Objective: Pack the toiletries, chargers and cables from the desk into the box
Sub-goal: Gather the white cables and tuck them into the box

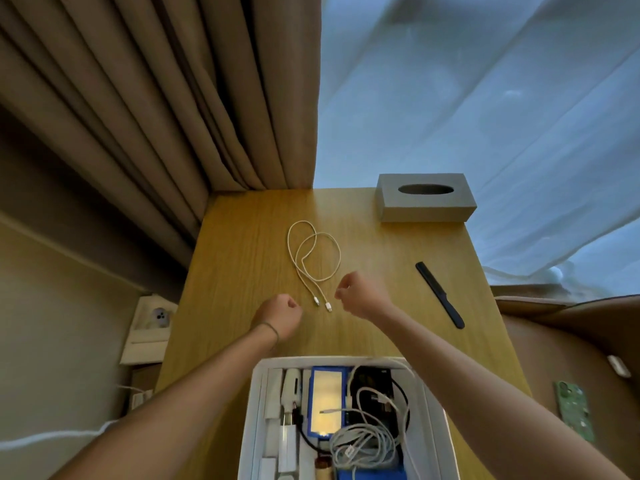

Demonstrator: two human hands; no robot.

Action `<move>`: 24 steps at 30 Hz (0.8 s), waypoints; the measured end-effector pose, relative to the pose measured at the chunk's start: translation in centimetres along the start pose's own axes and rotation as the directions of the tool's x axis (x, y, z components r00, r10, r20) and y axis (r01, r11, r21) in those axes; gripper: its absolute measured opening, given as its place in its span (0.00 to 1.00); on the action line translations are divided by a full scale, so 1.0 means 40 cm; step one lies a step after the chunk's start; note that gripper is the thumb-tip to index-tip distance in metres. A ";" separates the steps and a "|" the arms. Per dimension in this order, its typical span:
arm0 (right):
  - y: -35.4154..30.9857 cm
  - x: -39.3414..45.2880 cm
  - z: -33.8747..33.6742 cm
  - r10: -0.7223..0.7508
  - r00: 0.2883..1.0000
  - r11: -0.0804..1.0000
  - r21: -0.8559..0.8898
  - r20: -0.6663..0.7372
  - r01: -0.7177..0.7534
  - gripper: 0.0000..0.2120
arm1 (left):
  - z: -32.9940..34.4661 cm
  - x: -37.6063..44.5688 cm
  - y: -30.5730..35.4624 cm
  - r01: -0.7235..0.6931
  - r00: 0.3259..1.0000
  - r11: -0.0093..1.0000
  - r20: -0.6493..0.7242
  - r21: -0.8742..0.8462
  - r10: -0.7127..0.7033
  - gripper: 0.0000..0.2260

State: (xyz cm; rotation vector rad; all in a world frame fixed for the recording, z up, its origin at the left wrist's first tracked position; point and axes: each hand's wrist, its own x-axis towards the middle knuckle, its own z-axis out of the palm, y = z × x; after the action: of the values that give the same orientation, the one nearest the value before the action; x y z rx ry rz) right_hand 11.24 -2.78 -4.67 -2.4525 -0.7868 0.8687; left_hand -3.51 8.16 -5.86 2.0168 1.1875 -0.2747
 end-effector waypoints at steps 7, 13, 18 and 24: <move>-0.006 0.137 0.104 -0.008 0.995 0.825 -0.562 0.103 0.065 0.12 | 0.052 0.117 -0.001 0.098 0.995 0.991 -0.032 0.094 -0.096 0.07; 0.000 0.191 0.142 -0.104 0.984 0.714 -0.677 0.146 0.176 0.17 | 0.065 0.191 0.007 0.123 0.992 0.982 -0.042 0.146 -0.118 0.09; 0.005 0.209 0.132 -0.088 0.987 0.865 -0.482 0.133 0.142 0.20 | 0.085 0.210 0.033 0.123 0.989 0.954 -0.118 0.273 -0.093 0.21; 0.016 0.201 0.089 -0.174 0.970 0.952 -0.223 0.170 0.210 0.16 | 0.086 0.212 0.065 0.050 0.994 0.948 -0.110 0.316 -0.016 0.11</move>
State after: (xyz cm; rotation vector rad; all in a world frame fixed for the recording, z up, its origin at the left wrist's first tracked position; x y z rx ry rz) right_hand 14.29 2.50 -11.04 -2.4792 -1.2287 0.9370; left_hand 3.86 10.55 -11.37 2.3160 1.3112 -0.4016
